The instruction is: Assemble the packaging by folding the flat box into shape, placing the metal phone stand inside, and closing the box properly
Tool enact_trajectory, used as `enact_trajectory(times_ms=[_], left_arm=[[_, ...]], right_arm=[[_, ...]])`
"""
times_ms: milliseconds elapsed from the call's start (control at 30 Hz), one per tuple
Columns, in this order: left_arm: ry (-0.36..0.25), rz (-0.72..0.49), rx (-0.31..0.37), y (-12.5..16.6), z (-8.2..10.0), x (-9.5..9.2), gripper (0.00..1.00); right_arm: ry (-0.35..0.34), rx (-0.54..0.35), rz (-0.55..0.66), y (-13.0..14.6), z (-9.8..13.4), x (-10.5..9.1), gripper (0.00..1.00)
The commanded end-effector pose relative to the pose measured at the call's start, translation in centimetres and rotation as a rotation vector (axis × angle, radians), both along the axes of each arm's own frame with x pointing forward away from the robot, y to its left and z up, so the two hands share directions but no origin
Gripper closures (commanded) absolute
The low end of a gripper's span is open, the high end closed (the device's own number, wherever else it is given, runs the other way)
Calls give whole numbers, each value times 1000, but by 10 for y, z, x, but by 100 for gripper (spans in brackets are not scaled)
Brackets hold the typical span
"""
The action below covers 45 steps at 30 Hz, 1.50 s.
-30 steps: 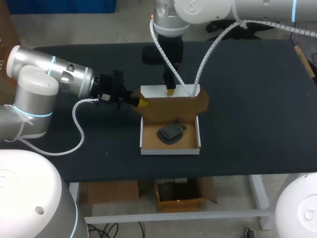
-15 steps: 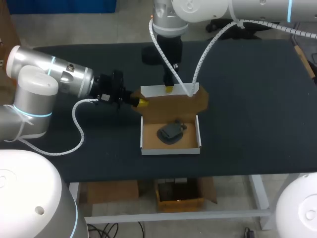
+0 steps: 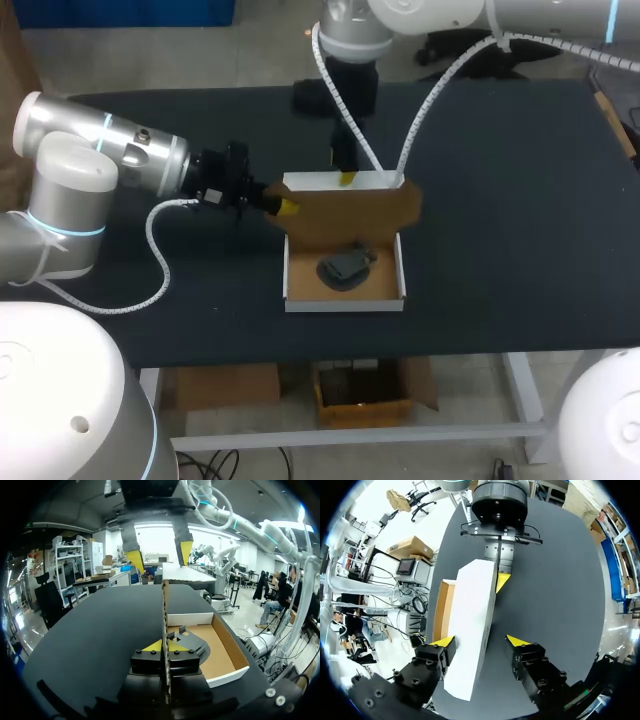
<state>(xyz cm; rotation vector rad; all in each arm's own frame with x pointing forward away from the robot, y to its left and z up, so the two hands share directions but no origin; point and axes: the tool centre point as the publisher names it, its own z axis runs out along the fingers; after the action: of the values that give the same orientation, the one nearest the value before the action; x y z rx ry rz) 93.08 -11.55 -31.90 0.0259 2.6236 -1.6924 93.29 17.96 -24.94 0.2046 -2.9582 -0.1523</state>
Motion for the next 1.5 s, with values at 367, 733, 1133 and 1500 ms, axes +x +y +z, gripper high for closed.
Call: enact_trajectory(times_ms=[367, 733, 1133, 1500], left_arm=[[1, -4, -2, 1, -1, 1, 100], [1, -4, -2, 1, -1, 1, 100], [-83, -16, -5, -2, -2, -3, 100], [-232, 13, -16, 2, 2, -17, 100]], right_arm=[[-104, 191, -137, -29, 49, 14, 0], [-106, 204, -144, -33, 52, 19, 0], [-61, 174, -248, -44, 49, 21, 0], [26, 173, -495, -62, 40, 10, 0]])
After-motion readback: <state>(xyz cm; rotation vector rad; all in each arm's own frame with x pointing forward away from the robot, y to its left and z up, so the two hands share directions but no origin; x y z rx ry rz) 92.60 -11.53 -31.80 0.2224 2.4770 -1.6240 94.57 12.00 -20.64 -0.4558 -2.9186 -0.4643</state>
